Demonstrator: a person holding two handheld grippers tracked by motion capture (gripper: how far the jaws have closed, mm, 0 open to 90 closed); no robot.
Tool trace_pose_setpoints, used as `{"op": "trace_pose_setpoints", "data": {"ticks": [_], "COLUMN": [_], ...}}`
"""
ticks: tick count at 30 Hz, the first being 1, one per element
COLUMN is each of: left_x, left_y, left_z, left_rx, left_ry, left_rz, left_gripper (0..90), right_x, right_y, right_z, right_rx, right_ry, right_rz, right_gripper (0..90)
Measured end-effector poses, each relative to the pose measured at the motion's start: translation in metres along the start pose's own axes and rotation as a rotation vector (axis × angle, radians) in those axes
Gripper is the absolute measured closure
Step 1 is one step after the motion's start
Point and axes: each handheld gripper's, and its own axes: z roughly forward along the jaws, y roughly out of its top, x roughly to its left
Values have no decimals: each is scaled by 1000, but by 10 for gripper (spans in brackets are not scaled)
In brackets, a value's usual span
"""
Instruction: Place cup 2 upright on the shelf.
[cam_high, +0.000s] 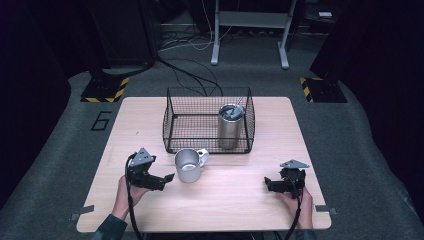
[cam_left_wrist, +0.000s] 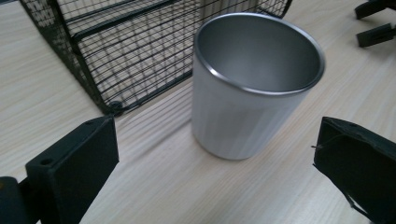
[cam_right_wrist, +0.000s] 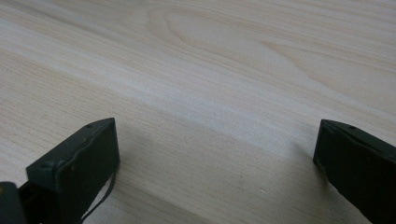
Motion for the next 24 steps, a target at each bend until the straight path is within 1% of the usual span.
{"op": "trace_pose_setpoints", "data": {"ticks": [1, 5, 7, 9, 10, 13, 15, 17, 19, 20, 22, 24], "left_x": [-2, -8, -11, -14, -16, -20, -23, -24, -25, -25, -27, -28], "left_y": [2, 9, 15, 19, 20, 26, 28, 31, 33, 34, 36, 38], "left_z": [1, 3, 6, 8, 9, 16, 21, 25, 29, 32, 37, 39], "left_rx": [5, -2, -7, -14, -7, 5, 10, 15, 12, 12, 17, 27], "left_ry": [-5, -9, -17, -13, -17, -24, -27, -39, -31, -39, -35, -42], "left_rz": [18, 39, 41, 41, 40, 55, 56, 60, 63, 59, 63, 67], "left_gripper": [0, 0, 0, 4, 5, 5, 5, 5, 5, 5, 5, 6], "right_x": [0, 0, 0, 0, 0, 0, -1, -1, -1, -1, 0, 0], "right_y": [0, 0, 0, 0, 0, 0, 0, 0, 0, 0, 0, 0], "right_z": [0, 0, 0, 0, 0, 0, 0, 0, 0, 0, 0, 0], "right_rx": [1, 0, 0, 3, 2, 4, 5, 4, 4, 4, 5, 4], "right_ry": [1, 0, 0, 1, 1, 2, 9, 9, 10, 10, 9, 10], "right_rz": [0, 0, 0, -1, 0, -2, -15, -15, -15, -15, -15, -15], "right_gripper": [0, 0, 0, 0, 0, 0, 0, 0, 0, 0, 0, 0]}}
